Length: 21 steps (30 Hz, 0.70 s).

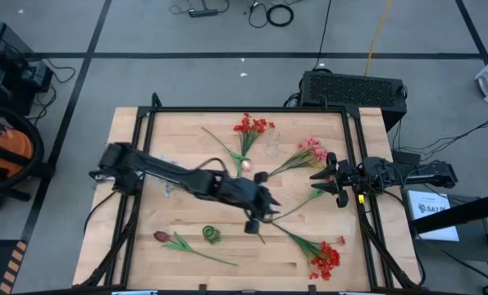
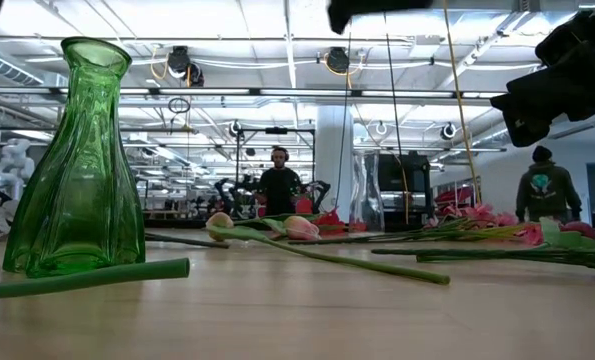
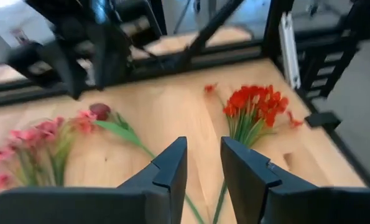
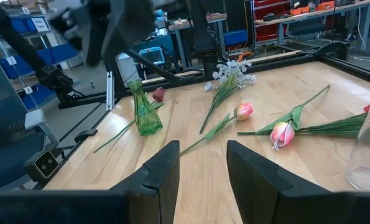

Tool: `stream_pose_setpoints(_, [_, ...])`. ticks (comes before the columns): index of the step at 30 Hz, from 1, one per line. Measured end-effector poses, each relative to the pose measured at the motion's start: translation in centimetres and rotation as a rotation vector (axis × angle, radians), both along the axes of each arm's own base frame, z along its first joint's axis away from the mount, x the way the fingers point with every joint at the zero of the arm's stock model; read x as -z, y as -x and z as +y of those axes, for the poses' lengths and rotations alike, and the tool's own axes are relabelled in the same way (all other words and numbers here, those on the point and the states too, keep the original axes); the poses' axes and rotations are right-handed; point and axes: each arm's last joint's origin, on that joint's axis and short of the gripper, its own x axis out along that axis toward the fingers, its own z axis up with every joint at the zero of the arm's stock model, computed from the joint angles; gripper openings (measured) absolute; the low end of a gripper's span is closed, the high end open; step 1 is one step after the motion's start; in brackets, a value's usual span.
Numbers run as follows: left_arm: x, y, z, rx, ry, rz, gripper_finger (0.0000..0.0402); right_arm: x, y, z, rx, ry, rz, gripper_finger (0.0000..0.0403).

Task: Sort flowers into vase by color
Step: Put the bottom red flowers into the green vase

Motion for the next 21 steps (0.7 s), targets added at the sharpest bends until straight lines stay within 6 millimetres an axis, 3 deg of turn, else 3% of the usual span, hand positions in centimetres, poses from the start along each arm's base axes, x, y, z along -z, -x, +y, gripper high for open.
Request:
stream_pose_setpoints(9, [3.8,-5.3,-2.0,0.102,-0.083,0.139,0.0183,0.0,0.0,0.0,0.000,0.000,0.000,0.0125])
stream_pose_setpoints(15, [7.1,-7.9,-3.0,0.127,-0.115,0.208,0.0189,0.0,0.0,0.0,0.000,0.000,0.000,0.0125])
stream_pose_setpoints(21, [10.3,-9.0,-3.7,0.236,-0.113,0.279,0.0190,0.0,0.0,0.0,0.000,0.000,0.000,0.0125])
